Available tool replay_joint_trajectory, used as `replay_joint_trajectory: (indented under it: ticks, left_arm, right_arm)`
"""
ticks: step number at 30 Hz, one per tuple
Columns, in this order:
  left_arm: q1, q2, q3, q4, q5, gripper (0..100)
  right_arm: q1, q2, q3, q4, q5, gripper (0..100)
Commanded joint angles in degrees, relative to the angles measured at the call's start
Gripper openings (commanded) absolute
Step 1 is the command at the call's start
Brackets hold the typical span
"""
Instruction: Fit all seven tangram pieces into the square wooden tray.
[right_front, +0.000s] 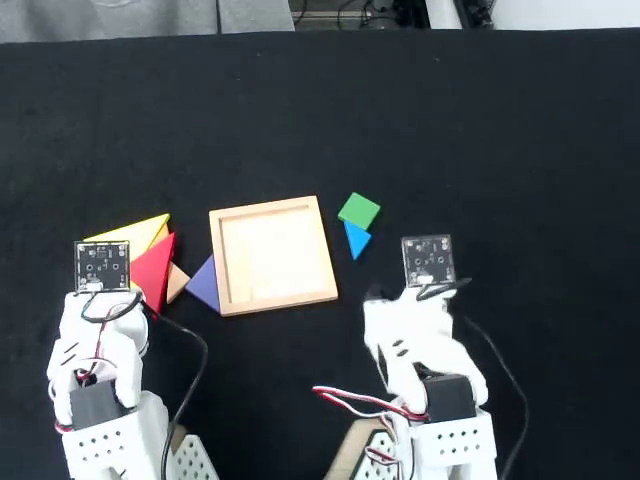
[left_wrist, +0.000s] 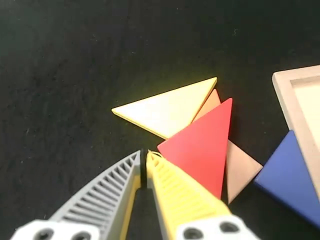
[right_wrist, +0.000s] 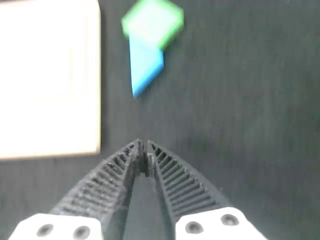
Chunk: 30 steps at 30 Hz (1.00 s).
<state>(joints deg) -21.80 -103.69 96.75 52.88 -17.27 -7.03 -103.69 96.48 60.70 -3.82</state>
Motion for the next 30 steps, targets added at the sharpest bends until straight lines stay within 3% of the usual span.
replay_joint_trajectory:
  ticks: [1,4,11,15,30]
  left_arm:
    - [0.7,-0.7,0.7,0.3,0.6,3]
    - [0.7,-0.7,0.7,0.5,0.6,3]
    - [0.8,-0.4,0.7,0.9,0.6,3]
    - [0.9,-0.7,0.7,2.6,0.6,3]
    - [0.7,-0.7,0.7,0.8,0.8,3]
  right_arm:
    - [-0.8,-4.9,-0.3,-18.4,5.1,2.5]
    - [-0.9,-4.9,0.0,-29.7,11.5,8.7]
    - [-1.5,-4.7,-1.3,-43.8,10.3,12.0]
    - [-7.3,-4.7,-6.5,-41.8,0.6,12.1]
    - [-7.1,-4.5,-12.9,-40.3,4.4,12.3]
